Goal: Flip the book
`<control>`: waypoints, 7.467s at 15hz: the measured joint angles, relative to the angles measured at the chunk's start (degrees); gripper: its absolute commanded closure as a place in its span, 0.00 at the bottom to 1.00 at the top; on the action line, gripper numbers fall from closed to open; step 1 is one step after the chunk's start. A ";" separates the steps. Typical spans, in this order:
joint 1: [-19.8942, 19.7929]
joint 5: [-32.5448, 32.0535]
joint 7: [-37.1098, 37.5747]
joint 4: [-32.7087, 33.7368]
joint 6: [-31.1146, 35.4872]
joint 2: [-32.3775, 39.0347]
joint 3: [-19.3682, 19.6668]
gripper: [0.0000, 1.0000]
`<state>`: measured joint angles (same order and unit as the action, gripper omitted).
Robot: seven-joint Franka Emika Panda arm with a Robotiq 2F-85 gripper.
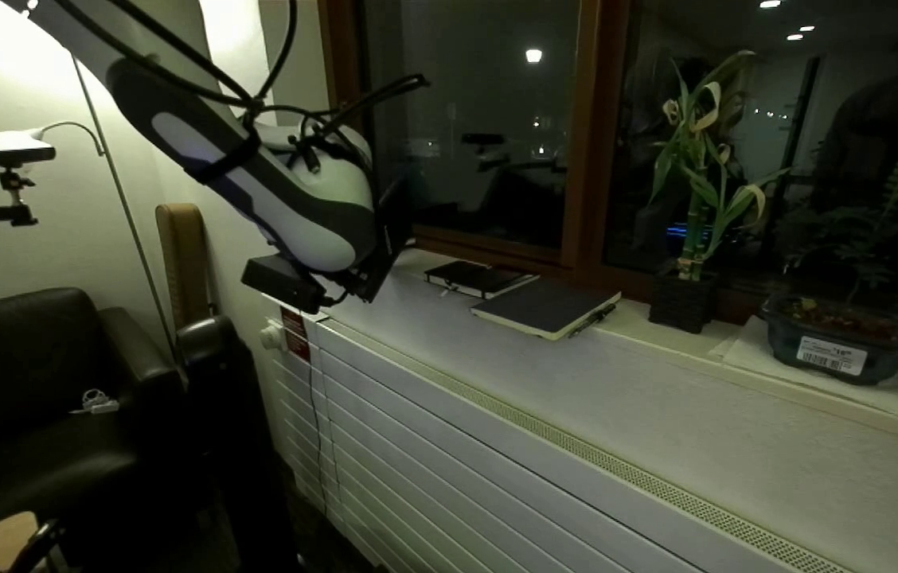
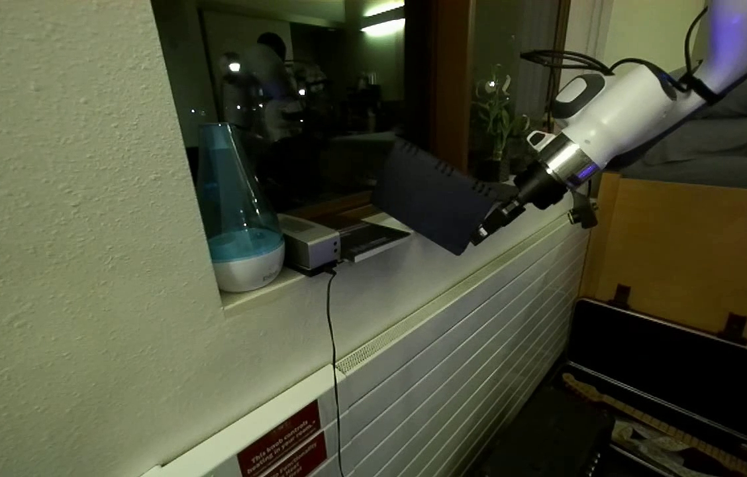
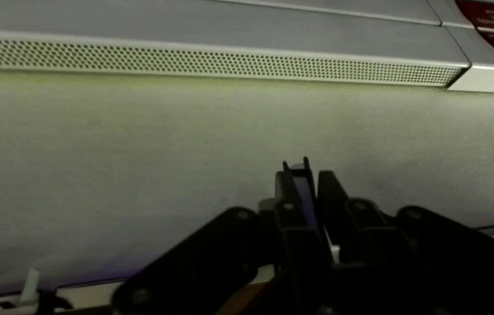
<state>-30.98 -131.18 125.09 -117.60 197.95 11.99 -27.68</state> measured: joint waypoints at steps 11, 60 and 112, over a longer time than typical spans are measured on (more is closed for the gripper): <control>-21.60 1.20 10.38 2.42 0.00 0.08 -15.89 0.96; 45.90 -19.03 -22.07 -22.68 -34.55 -45.94 19.53 0.00; 30.71 -8.93 -32.03 -42.12 -12.67 -63.77 31.44 0.00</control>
<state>-0.27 -140.11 93.06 -159.71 185.29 -51.78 3.76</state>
